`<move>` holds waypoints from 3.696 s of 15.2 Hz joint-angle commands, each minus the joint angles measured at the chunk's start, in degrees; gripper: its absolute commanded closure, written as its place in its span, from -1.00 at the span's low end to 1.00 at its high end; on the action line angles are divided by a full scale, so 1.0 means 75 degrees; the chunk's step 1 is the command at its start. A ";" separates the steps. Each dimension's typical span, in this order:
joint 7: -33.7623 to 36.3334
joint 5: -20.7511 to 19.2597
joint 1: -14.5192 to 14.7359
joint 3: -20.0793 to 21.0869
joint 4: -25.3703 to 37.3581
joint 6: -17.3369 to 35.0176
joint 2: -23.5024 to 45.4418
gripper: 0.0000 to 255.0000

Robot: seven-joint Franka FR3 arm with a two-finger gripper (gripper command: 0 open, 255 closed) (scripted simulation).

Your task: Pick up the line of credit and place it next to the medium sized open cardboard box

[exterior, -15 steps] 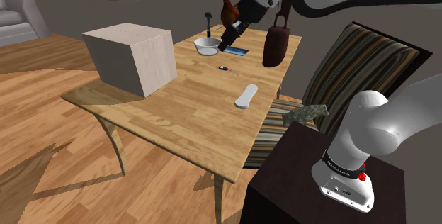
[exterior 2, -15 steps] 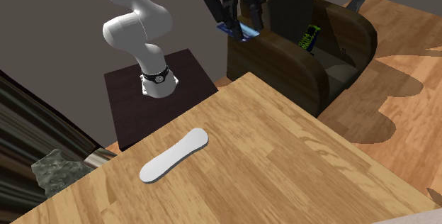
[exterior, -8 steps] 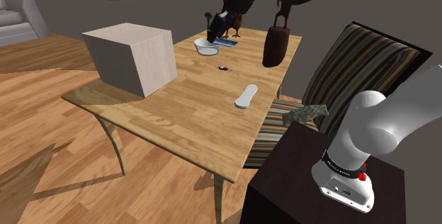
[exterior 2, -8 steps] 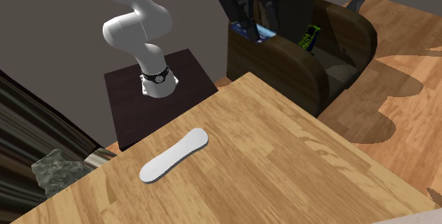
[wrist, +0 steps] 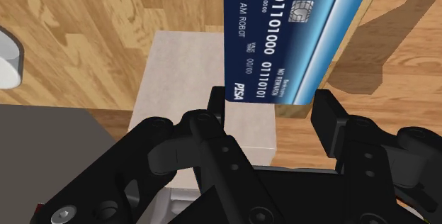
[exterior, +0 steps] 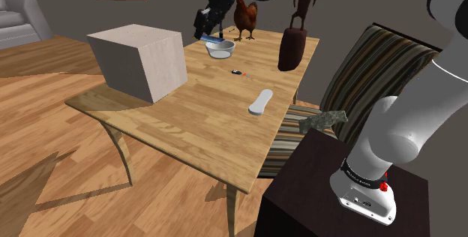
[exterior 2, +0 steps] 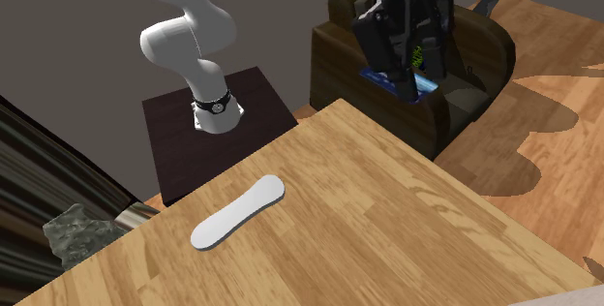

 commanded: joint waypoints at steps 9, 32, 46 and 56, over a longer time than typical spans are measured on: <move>0.0128 -0.0778 0.0018 0.0070 0.4101 -0.0764 0.3416 1.00; 0.0275 -0.0935 -0.0018 -0.0010 0.2215 0.1392 0.3693 1.00; 0.0482 -0.1164 0.0019 -0.0108 0.1209 0.2708 0.4011 1.00; 0.0699 -0.1416 0.0105 -0.0247 0.0722 0.3588 0.4410 1.00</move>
